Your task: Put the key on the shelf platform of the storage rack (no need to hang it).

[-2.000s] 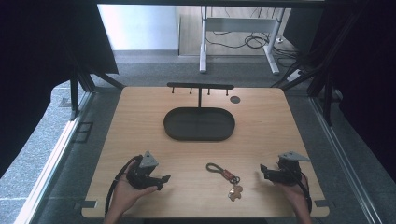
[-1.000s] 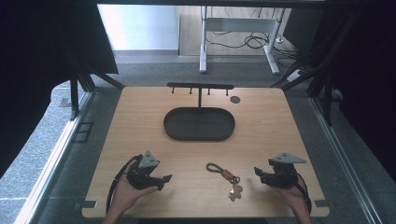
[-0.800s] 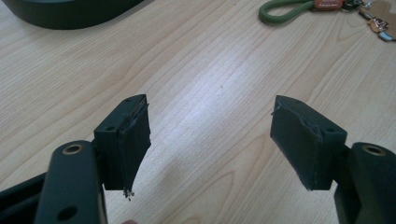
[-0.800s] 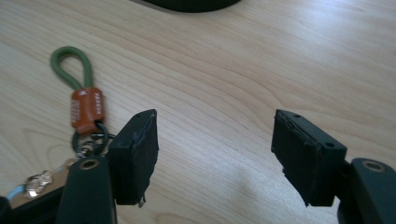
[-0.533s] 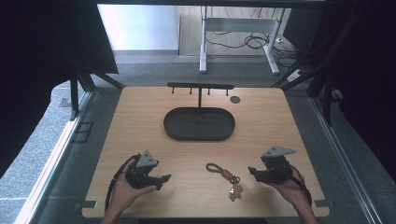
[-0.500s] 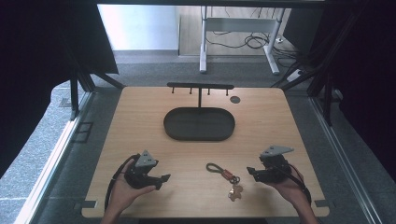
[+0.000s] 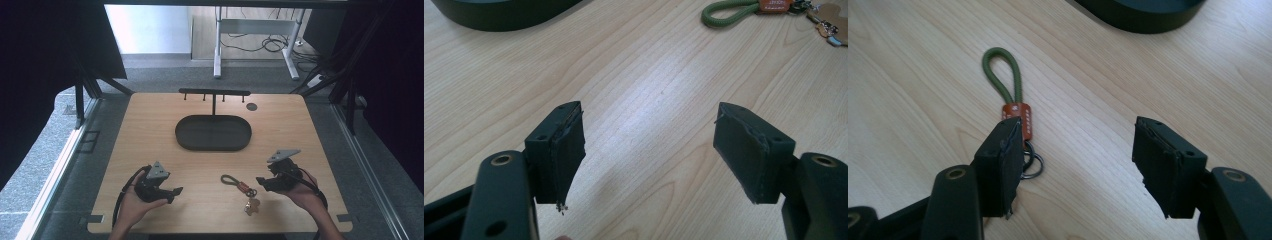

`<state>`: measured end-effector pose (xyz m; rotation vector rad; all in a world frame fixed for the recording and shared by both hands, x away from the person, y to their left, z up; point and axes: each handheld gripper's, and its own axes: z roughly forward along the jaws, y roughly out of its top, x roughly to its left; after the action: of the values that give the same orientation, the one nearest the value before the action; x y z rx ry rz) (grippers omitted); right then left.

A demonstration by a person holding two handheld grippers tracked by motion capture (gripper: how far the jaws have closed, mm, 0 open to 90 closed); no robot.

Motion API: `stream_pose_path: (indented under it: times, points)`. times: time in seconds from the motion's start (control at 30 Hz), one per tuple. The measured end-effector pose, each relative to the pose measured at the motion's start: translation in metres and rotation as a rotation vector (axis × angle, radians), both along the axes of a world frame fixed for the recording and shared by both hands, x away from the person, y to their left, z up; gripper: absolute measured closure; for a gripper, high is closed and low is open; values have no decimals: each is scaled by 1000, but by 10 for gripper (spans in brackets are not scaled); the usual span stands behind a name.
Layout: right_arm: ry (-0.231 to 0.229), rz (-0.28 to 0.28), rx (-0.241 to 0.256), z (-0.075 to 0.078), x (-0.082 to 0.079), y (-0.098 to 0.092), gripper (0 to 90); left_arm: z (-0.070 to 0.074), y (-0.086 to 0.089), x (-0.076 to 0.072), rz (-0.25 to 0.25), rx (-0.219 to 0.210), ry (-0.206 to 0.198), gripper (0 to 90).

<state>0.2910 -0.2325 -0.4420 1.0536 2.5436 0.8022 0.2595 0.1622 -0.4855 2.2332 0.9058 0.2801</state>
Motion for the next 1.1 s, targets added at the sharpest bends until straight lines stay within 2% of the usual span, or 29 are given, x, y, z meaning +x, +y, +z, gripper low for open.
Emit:
stream_pose_path:
  times: [0.13, 0.43, 0.7, 1.1]
  points:
    - [15, 32, -14, 5, 2, 11, 388, 0, -1, 0, 1, 2, 3, 292]
    - [30, 40, -36, 8, 5, 20, 411, 0, 2, 0, -1, -6, 1, 291]
    - [72, 89, -82, -8, 8, 35, 441, -1, -2, 1, -12, 3, 3, 290]
    - [143, 106, -146, -36, 14, 53, 469, -3, -3, 2, -11, 7, 10, 290]
